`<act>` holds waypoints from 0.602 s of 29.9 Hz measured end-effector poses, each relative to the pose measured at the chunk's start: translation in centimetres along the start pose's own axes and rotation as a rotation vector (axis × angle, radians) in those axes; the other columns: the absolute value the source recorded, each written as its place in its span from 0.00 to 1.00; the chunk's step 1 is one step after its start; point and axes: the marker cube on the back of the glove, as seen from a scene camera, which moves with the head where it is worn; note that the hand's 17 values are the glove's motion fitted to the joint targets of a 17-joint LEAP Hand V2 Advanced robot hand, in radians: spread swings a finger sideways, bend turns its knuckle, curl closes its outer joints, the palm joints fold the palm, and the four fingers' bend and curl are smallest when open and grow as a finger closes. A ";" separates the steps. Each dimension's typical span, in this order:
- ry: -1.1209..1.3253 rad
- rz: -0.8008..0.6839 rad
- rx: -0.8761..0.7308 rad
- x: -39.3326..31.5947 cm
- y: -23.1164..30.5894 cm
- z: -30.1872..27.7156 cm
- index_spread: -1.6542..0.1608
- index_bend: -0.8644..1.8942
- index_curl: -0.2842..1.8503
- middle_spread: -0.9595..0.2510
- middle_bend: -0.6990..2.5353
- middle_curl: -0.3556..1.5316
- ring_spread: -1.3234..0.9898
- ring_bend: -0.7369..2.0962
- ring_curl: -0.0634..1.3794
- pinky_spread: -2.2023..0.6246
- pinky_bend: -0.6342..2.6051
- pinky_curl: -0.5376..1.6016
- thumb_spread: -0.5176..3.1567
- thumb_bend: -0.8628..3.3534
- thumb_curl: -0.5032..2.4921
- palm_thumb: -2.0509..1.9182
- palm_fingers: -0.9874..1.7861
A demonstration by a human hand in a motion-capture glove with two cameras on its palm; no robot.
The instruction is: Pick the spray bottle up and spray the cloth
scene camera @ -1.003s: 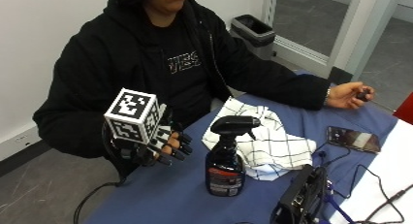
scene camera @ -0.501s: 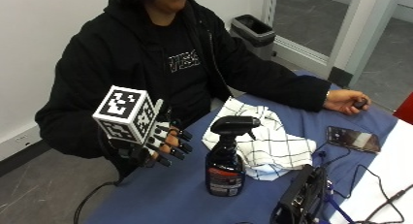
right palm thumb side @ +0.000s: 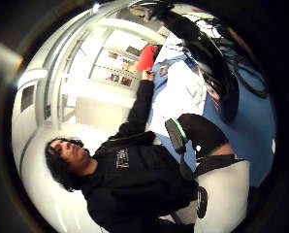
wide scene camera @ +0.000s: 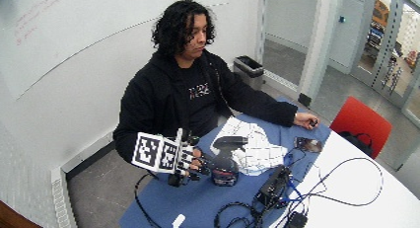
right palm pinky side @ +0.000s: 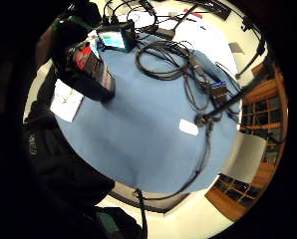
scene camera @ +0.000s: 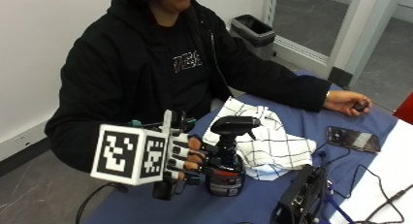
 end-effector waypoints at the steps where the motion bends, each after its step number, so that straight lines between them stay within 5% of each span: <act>1: -0.052 -0.006 0.004 0.1 -0.7 0.0 0.77 0.35 0.23 0.80 0.30 0.34 0.55 0.42 0.24 0.85 0.30 0.38 0.44 0.24 0.25 0.67 0.55; 18: -0.721 -0.075 0.067 -0.5 -9.5 4.3 0.77 0.38 0.26 0.78 0.33 0.38 0.54 0.42 0.26 0.82 0.27 0.38 0.42 0.24 0.28 0.73 0.67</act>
